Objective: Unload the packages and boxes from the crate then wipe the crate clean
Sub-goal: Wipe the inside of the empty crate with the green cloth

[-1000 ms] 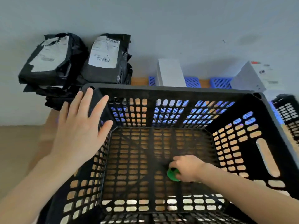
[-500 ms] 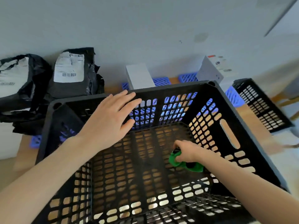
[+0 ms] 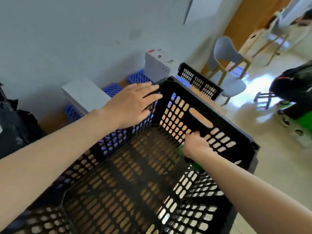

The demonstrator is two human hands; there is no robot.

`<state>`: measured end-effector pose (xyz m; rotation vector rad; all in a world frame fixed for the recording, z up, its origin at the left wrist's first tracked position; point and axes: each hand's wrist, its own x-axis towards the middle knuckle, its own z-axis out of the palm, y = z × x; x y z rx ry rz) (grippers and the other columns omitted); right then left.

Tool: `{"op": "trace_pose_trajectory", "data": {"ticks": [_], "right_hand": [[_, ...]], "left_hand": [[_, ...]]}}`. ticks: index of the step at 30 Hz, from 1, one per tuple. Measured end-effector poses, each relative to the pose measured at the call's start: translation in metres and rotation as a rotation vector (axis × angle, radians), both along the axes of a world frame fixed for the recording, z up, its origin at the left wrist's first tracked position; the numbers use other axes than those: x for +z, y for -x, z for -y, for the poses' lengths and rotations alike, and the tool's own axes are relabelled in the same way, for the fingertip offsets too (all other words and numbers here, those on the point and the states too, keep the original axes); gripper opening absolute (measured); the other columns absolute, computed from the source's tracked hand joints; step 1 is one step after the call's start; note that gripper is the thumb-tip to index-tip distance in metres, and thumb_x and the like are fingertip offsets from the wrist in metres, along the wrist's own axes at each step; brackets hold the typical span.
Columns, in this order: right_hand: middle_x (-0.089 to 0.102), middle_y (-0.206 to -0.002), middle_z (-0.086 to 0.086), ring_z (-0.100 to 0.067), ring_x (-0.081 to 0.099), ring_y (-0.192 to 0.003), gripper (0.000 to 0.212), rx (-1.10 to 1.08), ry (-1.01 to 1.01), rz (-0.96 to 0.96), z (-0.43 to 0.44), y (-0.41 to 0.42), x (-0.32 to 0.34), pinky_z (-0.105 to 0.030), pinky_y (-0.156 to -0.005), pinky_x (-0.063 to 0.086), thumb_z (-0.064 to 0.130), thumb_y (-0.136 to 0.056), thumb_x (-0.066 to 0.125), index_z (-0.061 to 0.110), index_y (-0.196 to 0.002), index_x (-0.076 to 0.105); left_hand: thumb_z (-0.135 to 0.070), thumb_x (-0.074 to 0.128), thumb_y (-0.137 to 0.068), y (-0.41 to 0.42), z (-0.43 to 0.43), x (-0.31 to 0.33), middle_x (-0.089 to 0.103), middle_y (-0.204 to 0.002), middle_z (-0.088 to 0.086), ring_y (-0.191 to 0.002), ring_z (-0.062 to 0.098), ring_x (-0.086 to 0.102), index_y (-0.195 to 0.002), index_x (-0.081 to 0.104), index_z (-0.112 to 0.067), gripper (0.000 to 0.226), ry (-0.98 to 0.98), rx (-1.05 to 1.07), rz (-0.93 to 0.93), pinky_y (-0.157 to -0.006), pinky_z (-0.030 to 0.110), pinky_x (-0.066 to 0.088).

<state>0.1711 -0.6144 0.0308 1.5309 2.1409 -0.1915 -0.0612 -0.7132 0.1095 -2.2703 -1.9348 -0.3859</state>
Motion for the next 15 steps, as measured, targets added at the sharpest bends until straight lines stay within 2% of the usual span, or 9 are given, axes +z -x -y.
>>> {"op": "trace_pose_trajectory", "data": {"ticks": [2, 5, 7, 9, 11, 15], "right_hand": [[0.038, -0.133, -0.015, -0.035, 0.048, -0.119, 0.045, -0.130, -0.063, -0.026, 0.012, -0.002, -0.009, -0.042, -0.093, 0.046, 0.022, -0.091, 0.054, 0.011, -0.134, 0.043], [0.042, -0.136, -0.013, -0.031, 0.042, -0.126, 0.040, -0.266, -0.154, 0.000, 0.026, -0.007, -0.030, -0.040, -0.095, 0.045, 0.015, -0.092, 0.053, 0.011, -0.131, 0.048], [0.048, -0.132, -0.013, -0.029, 0.043, -0.124, 0.039, -0.215, -0.225, 0.071, 0.031, -0.016, -0.044, -0.038, -0.097, 0.045, 0.017, -0.091, 0.055, 0.009, -0.129, 0.050], [0.050, -0.127, -0.012, -0.027, 0.046, -0.119, 0.039, -0.203, -0.241, 0.110, 0.037, -0.026, -0.059, -0.035, -0.092, 0.047, 0.018, -0.091, 0.057, 0.009, -0.128, 0.049], [0.048, -0.127, -0.011, -0.027, 0.047, -0.117, 0.039, -0.334, -0.235, 0.047, 0.044, -0.034, -0.076, -0.034, -0.084, 0.050, 0.014, -0.092, 0.055, 0.007, -0.129, 0.046], [0.046, -0.129, -0.012, -0.028, 0.046, -0.115, 0.034, -0.579, -0.304, -0.120, 0.063, -0.032, -0.114, -0.035, -0.078, 0.050, 0.007, -0.095, 0.041, 0.009, -0.129, 0.042]], "left_hand": [[-0.024, 0.057, -0.085, 0.001, -0.013, -0.003, 0.046, -0.147, 0.013, -0.136, 0.034, 0.044, -0.138, 0.052, -0.012, 0.055, 0.012, -0.053, -0.006, -0.108, 0.052, 0.039], [-0.029, 0.057, -0.092, 0.004, -0.027, -0.010, 0.039, -0.153, 0.010, -0.145, 0.029, 0.028, -0.147, 0.041, -0.017, 0.059, 0.087, -0.083, -0.036, -0.113, 0.050, 0.032], [-0.034, 0.055, -0.093, 0.007, -0.031, -0.015, 0.037, -0.154, 0.011, -0.147, 0.027, 0.023, -0.149, 0.037, -0.019, 0.061, 0.093, -0.082, -0.064, -0.116, 0.046, 0.029], [-0.034, 0.058, -0.091, 0.010, -0.029, -0.018, 0.037, -0.154, 0.014, -0.146, 0.028, 0.027, -0.148, 0.039, -0.018, 0.062, 0.056, -0.107, -0.052, -0.117, 0.045, 0.028], [-0.033, 0.058, -0.091, 0.010, -0.026, -0.019, 0.033, -0.156, 0.013, -0.146, 0.027, 0.027, -0.148, 0.039, -0.018, 0.062, 0.039, -0.113, -0.012, -0.117, 0.045, 0.028], [-0.028, 0.054, -0.092, 0.011, -0.027, -0.021, 0.033, -0.156, 0.010, -0.146, 0.028, 0.027, -0.147, 0.041, -0.019, 0.056, 0.034, -0.151, 0.074, -0.115, 0.048, 0.030]]}}
